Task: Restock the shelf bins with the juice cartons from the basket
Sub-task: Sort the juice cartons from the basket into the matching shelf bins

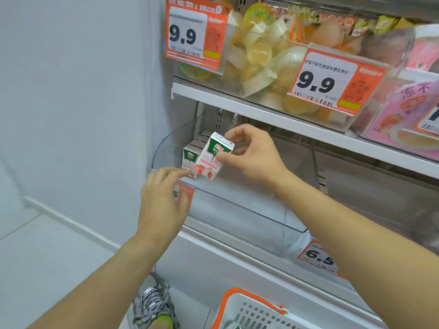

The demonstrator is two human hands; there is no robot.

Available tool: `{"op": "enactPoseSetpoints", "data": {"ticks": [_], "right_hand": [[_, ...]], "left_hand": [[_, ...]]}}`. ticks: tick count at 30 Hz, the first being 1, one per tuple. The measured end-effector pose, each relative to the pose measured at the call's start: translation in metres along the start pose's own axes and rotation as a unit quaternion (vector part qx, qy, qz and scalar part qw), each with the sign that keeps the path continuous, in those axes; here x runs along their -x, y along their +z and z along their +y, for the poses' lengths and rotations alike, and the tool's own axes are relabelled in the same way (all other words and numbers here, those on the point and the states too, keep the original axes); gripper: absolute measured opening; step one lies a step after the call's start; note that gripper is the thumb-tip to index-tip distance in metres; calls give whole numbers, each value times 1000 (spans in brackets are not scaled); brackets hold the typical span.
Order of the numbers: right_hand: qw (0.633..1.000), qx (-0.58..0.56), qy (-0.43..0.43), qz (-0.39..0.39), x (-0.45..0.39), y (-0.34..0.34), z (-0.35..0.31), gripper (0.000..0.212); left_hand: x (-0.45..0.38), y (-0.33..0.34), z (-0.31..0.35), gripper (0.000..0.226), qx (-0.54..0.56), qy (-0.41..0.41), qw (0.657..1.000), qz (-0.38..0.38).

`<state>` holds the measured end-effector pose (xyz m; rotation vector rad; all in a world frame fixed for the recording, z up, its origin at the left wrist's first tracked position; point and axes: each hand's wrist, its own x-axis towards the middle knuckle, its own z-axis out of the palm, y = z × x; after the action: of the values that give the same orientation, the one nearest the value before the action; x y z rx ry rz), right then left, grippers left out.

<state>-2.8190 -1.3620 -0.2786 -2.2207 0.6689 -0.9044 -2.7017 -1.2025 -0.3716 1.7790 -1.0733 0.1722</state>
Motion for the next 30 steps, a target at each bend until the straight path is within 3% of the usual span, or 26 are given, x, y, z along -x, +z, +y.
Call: {"op": "enactPoseSetpoints", "data": {"ticks": [3,6,10,17,21,24,27,30], "right_hand": [[999,38,30,-1,-21,32,9,34],[997,62,31,-18,-35,62,14,31],[991,119,18,-61,-50,90,20,31],[963,245,-45,-100,-53,104,35,36],[955,274,-9,-114,-49,95,31,48],[958,269,-28,-97,-35,72,15,45],[976,204,-64,-33,5,35,-8,23],[988,139,-63,-18,76,-2,-26,10]], "left_hand": [[1,9,-10,24,-26,61,998,21],[0,9,-19,20,-6,71,997,33],[1,10,-24,24,-10,100,995,27],[2,7,-29,28,15,113,993,35],[2,8,-27,29,27,108,993,43],[2,8,-25,27,21,93,995,41],[3,6,-14,26,-14,104,993,53],[11,5,16,19,14,122,990,73]]}}
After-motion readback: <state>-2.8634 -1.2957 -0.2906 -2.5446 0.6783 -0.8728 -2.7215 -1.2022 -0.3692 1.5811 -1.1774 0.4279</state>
